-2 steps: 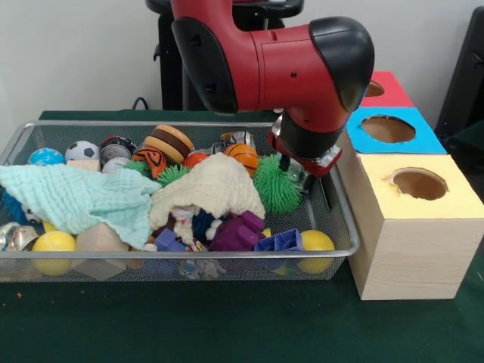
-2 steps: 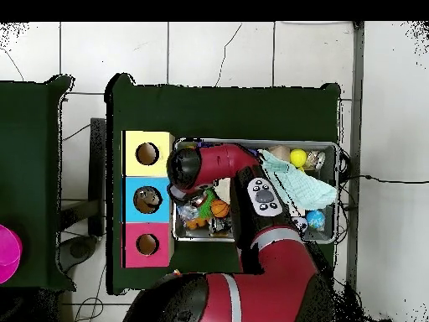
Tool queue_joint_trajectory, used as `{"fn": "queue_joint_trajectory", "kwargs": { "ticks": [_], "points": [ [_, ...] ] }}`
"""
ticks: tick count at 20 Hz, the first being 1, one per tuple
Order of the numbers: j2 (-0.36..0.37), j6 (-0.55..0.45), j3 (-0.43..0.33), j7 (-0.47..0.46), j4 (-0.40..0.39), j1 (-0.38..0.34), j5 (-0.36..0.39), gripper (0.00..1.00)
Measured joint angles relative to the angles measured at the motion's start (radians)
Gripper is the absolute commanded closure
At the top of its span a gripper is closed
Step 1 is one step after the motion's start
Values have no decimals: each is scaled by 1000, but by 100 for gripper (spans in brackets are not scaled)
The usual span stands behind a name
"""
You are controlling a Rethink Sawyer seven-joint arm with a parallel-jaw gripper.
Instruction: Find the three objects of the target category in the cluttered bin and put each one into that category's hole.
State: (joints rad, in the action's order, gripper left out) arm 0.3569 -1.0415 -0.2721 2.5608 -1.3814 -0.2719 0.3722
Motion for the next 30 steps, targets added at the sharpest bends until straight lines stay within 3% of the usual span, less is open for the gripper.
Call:
{"fn": "queue_joint_trajectory", "kwargs": {
  "ticks": [16,23,30],
  "points": [
    [-20,0,-19,-12,22,-11,21,100],
    [70,2,-13,-12,-32,37,64,100],
    [220,90,42,-12,-66,167,246,100]
  ]
}}
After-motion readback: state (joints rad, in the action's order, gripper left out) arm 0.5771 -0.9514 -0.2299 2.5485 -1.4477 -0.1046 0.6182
